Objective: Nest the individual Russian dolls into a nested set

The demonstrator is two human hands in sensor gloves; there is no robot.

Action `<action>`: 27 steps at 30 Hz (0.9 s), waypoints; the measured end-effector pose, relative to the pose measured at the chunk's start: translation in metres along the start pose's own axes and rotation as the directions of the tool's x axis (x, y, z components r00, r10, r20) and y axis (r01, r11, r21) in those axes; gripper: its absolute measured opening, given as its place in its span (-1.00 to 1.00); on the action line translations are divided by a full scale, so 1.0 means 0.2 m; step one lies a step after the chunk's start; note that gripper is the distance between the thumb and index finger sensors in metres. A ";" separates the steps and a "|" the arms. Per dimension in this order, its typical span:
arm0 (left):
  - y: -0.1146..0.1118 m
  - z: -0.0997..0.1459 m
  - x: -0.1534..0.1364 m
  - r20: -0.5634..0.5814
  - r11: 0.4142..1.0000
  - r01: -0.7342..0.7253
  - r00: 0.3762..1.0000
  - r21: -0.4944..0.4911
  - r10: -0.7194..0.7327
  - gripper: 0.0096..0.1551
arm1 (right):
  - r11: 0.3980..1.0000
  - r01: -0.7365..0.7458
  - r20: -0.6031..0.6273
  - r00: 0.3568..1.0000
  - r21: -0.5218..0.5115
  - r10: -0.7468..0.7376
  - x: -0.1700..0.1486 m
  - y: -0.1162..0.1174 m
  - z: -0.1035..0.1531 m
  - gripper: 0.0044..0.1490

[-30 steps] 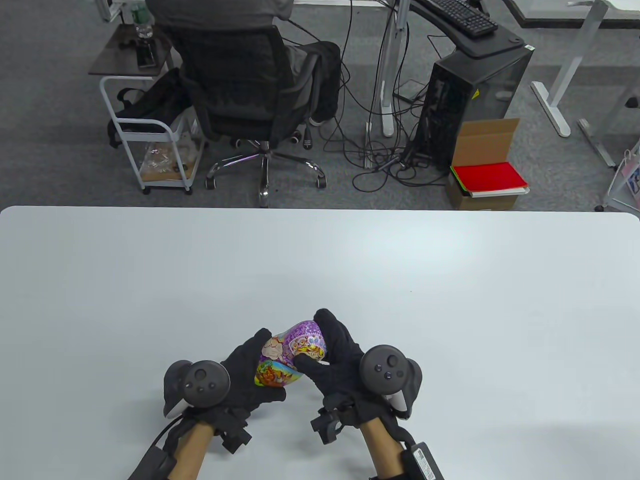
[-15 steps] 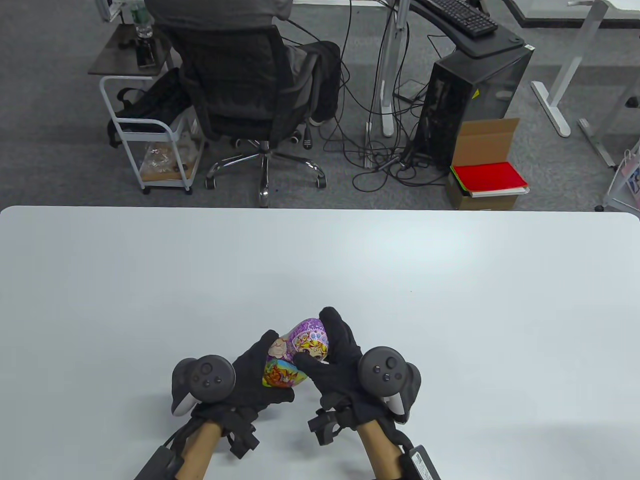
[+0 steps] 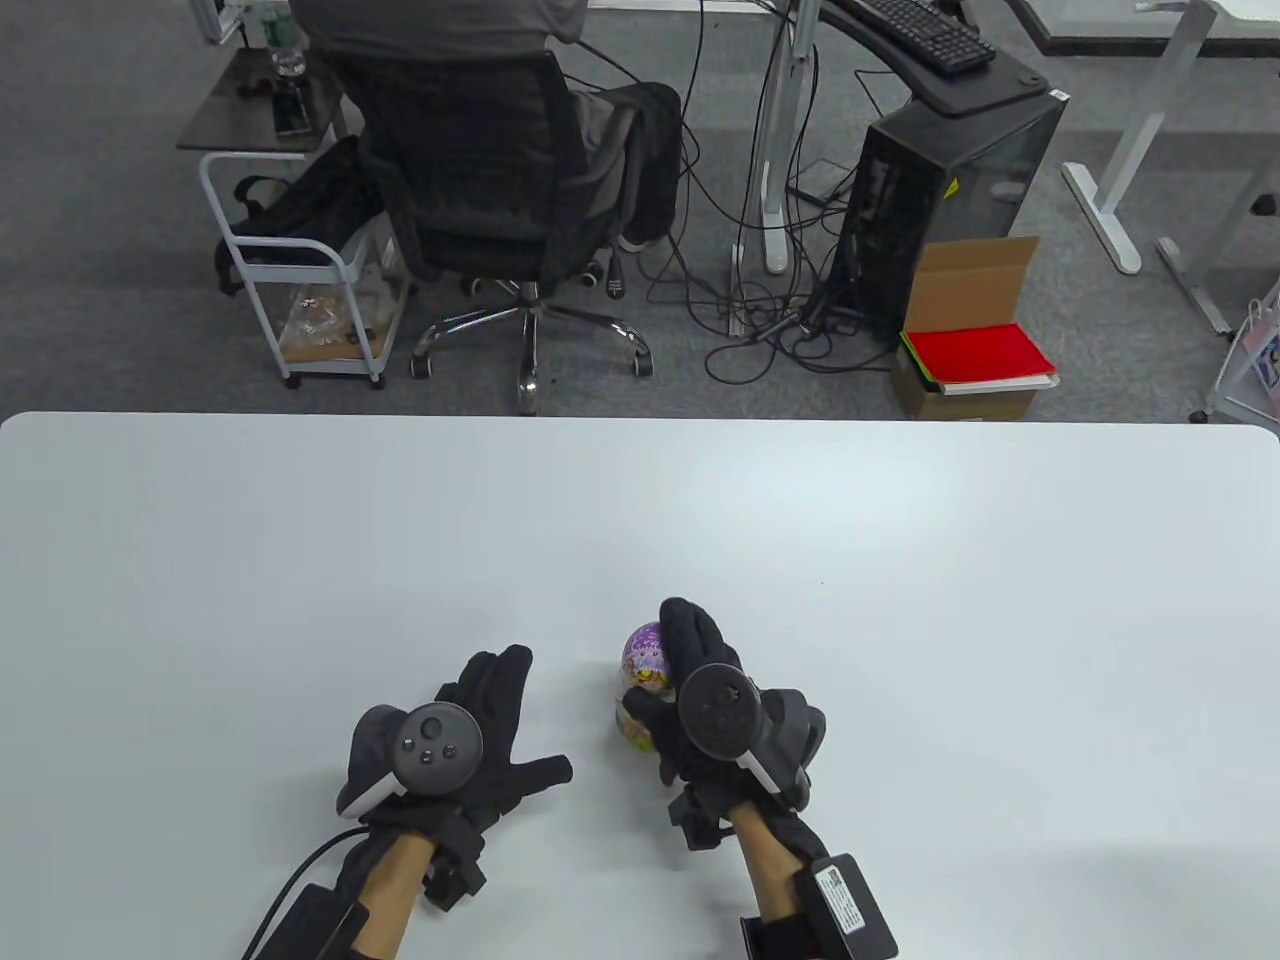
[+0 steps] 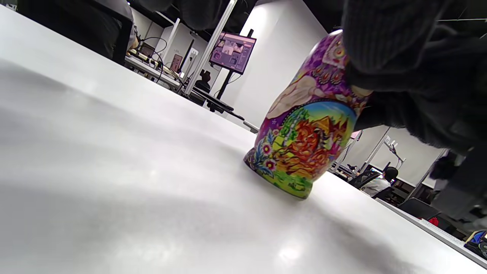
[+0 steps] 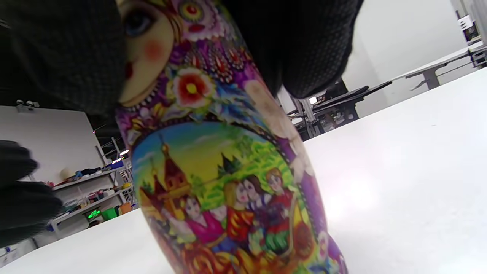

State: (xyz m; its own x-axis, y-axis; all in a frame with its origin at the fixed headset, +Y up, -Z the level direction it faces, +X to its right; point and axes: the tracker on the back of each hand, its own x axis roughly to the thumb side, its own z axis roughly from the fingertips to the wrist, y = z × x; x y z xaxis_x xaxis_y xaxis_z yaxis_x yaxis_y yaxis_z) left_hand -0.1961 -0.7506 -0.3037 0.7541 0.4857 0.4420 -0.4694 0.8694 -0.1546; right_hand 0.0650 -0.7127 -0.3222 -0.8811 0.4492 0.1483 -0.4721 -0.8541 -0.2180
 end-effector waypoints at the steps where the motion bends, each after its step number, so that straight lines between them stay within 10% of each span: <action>1: 0.01 0.00 0.01 0.013 1.000 0.015 1.000 0.017 -0.015 0.38 | 1.000 -0.002 0.003 1.000 -0.002 0.002 -0.02 0.00 0.00 0.22; 13: 0.04 0.02 0.15 0.099 0.960 0.244 0.961 0.138 -0.259 0.29 | 0.994 -0.100 0.112 0.988 -0.048 0.105 -0.31 -0.10 0.18 0.25; 27: 0.07 0.07 0.13 0.129 0.944 0.265 0.947 0.197 -0.293 0.21 | 0.997 -0.057 0.224 0.972 -0.056 0.068 -0.16 -0.08 0.21 0.22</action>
State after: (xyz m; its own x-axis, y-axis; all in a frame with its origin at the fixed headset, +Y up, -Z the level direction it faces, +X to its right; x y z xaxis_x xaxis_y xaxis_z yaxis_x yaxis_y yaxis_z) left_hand -0.1882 -0.7275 -0.2820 0.7924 0.1936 0.5784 -0.3336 0.9315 0.1451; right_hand 0.1016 -0.7241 -0.2820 -0.8823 0.3196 0.3456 -0.4220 -0.8622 -0.2801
